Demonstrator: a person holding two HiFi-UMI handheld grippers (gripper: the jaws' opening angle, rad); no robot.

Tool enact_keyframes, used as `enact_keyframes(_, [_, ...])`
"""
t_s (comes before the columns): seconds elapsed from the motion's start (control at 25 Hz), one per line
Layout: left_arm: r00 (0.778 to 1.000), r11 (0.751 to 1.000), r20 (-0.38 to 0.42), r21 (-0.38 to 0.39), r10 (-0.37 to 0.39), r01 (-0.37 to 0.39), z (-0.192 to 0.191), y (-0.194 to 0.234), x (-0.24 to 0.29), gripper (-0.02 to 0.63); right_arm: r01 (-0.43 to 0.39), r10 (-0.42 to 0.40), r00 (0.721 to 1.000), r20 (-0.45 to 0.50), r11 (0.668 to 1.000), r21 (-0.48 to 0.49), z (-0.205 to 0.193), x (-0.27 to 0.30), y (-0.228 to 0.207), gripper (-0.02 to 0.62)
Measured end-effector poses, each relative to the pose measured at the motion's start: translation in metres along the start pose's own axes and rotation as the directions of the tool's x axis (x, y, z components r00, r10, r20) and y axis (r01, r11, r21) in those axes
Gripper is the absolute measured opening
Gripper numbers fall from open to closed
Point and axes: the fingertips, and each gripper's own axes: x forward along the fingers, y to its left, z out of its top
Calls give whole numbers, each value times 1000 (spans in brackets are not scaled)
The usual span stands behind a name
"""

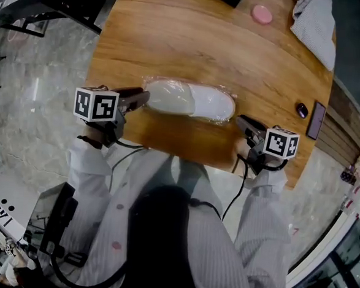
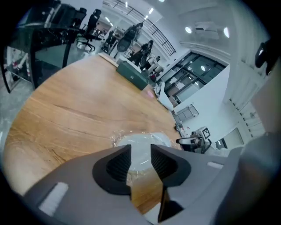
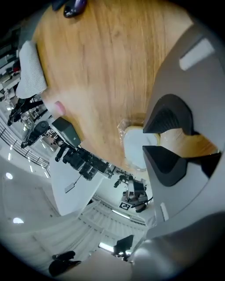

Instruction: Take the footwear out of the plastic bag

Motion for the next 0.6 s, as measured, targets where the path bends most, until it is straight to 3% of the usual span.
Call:
enact_keyframes(0.12, [993, 998, -99, -23, -68, 66, -12, 12, 11, 183, -34, 35, 999, -32, 999, 31, 1, 5, -9, 104])
enact_keyframes(0.32, [980, 990, -153, -76, -127, 116, -17, 29, 20, 233, -126, 130, 988, -83, 991, 54, 10, 23, 2, 104])
enact_keyframes(0.6, [951, 985, -268, -110, -156, 131, -31, 35, 32, 235, -166, 175, 978, -116, 983, 84, 12, 29, -4, 98])
